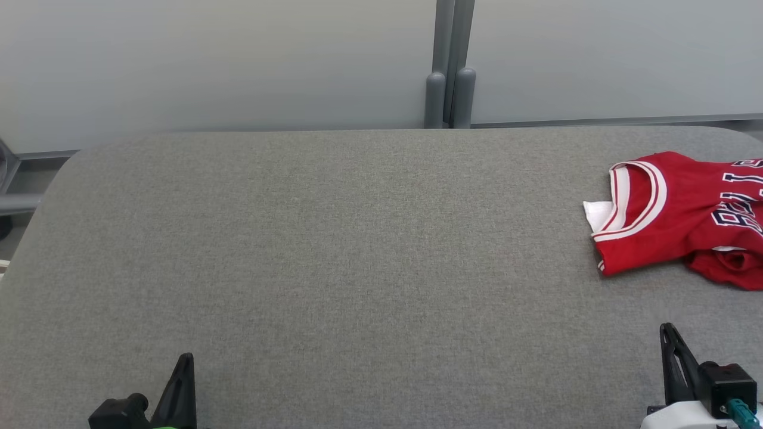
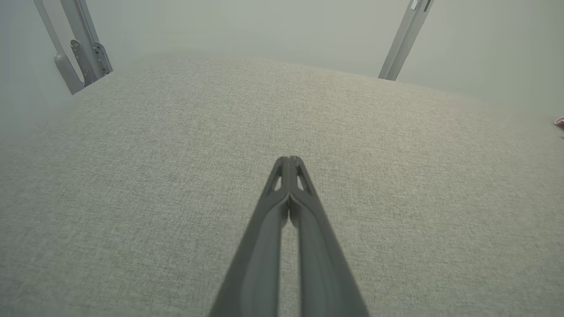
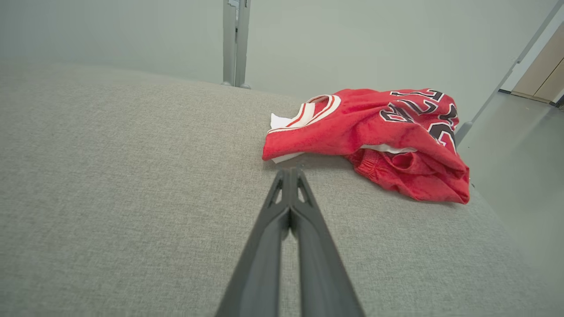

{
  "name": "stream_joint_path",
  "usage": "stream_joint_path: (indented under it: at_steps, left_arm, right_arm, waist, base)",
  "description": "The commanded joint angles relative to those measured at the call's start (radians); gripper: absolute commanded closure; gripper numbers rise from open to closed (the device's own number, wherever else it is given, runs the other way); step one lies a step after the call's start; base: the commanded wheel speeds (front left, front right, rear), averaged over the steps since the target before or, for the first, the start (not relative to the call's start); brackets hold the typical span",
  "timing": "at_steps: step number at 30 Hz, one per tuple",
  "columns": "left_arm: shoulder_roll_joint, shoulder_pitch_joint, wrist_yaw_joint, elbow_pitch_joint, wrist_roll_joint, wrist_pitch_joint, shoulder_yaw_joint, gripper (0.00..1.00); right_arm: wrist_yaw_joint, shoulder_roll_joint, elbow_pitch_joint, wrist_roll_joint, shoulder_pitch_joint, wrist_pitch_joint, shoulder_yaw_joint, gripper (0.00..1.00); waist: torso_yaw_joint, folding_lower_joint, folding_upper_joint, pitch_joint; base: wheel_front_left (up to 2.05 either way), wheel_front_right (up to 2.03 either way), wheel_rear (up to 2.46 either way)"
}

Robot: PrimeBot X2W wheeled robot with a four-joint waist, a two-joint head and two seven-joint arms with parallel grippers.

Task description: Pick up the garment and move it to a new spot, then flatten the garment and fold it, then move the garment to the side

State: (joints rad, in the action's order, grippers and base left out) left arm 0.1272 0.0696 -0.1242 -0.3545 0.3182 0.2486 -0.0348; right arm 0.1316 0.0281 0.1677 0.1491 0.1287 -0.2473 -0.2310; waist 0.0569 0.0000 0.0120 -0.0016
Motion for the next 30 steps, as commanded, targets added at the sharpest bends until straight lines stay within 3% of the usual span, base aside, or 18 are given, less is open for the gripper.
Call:
stream_joint_path:
  at_steps: [1,16,30]
  left_arm:
    - [0.003,-0.015,0.000,0.013,0.032,-0.007,0.007,1.00]
    - [-0.013,-0.051,-0.002,0.033,0.285,-0.077,0.034,1.00]
    - [-0.025,-0.078,-0.003,0.047,0.471,-0.129,0.053,1.00]
  right_arm:
    - [0.000,0.006,-0.002,-0.038,-0.023,0.012,-0.010,1.00]
    - [0.000,0.010,0.004,-0.389,-0.059,0.079,0.021,1.00]
    - [0.000,0.013,0.013,-0.641,-0.090,0.128,0.039,1.00]
  waist:
    - [0.000,0.0000,-0.0002,0.000]
    - [-0.007,0.0000,-0.0016,0.001]
    - [-0.013,0.0000,-0.0029,0.001]
  base:
    - [0.00,0.00,0.00]
    - [0.00,0.00,0.00]
    - [0.00,0.00,0.00]
